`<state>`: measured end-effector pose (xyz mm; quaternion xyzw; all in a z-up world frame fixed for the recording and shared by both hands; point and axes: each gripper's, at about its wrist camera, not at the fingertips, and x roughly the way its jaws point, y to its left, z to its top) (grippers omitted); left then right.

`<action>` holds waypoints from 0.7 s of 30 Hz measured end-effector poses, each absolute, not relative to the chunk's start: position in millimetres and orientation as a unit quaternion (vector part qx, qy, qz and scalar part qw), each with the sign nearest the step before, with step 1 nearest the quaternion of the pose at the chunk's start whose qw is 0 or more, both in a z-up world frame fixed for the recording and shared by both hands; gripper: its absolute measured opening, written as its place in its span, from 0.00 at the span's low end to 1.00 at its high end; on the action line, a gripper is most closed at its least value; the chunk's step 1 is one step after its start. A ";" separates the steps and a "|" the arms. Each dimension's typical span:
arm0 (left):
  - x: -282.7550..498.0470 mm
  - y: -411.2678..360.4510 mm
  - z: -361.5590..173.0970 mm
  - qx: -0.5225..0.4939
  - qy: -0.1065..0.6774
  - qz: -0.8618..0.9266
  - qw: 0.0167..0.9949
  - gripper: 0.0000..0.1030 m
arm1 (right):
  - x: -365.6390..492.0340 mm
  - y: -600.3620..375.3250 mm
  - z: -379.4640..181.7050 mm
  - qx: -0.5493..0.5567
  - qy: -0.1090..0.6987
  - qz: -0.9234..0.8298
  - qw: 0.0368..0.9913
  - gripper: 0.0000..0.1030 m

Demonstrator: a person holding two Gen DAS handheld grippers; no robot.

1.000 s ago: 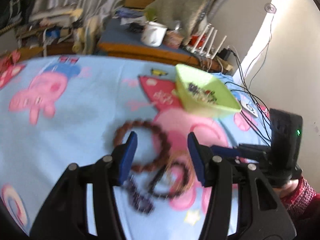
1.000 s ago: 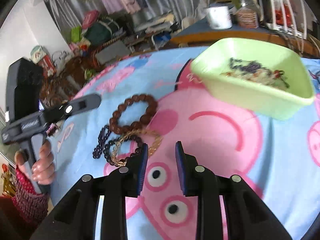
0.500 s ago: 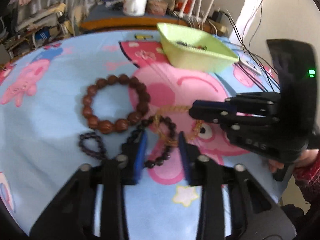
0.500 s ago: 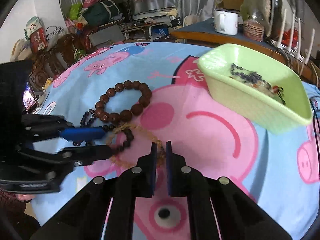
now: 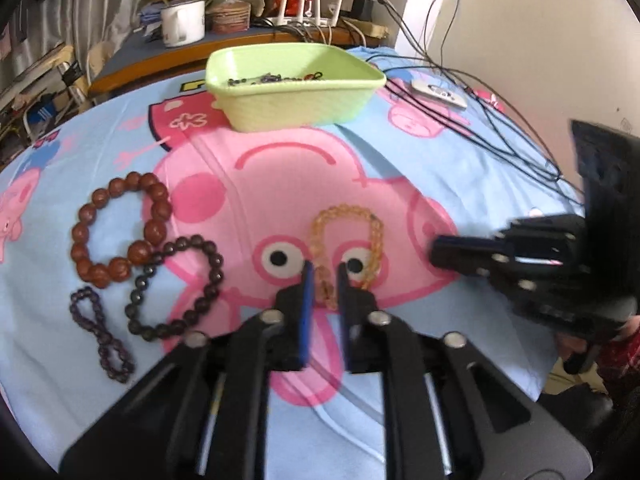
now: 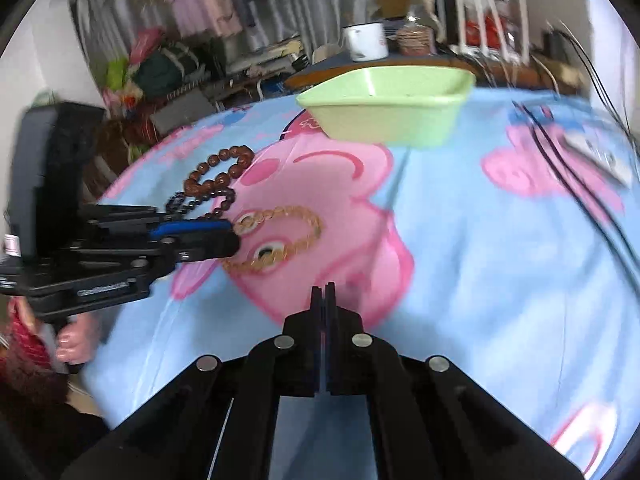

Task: Organize jewelry
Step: 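Grasp the amber bead bracelet with the left tool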

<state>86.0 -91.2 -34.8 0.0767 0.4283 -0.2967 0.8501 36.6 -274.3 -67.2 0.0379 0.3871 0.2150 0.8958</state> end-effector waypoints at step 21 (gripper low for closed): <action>91.1 -95.1 -42.9 0.101 0.410 -0.248 0.872 0.42 | 95.7 -234.3 -58.1 -0.036 0.393 0.202 0.896 0.00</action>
